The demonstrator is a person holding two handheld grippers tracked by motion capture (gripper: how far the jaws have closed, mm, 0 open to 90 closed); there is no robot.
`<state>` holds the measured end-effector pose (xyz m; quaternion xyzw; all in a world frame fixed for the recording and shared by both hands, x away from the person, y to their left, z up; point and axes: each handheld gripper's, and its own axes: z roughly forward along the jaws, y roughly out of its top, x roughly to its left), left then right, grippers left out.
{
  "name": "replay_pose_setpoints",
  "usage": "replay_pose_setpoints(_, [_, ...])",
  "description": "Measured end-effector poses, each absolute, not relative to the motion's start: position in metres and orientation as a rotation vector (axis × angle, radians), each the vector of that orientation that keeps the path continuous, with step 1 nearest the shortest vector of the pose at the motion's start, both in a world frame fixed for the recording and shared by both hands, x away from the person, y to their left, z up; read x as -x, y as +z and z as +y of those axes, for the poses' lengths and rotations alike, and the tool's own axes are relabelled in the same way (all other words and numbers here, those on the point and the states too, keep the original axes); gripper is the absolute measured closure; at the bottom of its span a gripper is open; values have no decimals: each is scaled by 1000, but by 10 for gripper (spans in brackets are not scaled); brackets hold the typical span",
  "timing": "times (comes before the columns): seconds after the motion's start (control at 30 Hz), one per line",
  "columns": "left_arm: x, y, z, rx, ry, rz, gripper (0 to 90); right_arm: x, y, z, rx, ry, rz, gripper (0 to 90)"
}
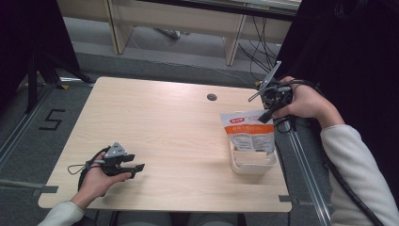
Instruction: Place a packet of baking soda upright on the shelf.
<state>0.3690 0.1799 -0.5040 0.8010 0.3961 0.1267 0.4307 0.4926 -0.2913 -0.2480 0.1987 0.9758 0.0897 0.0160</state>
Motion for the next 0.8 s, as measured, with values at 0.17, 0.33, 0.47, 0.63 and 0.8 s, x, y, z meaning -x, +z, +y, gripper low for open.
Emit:
replay_pose_setpoints(0.17, [-369, -504, 180, -1998, 318, 988, 398, -493, -249, -291, -607, 268, 3031, 900])
replay_pose_setpoints(0.33, [-369, -504, 180, -1998, 318, 987, 398, -495, -253, -290, -550, 257, 3025, 900])
replay_pose_setpoints(0.47, [-369, -504, 180, -1990, 318, 992, 398, -496, -256, -288, -530, 245, 3013, 900])
replay_pose_setpoints(0.63, [-369, -504, 180, -2000, 318, 986, 398, -498, -258, -288, -516, 245, 3008, 900])
replay_pose_setpoints(0.8, [-369, -504, 180, -1999, 317, 987, 398, -498, -260, -289, -521, 249, 3003, 900])
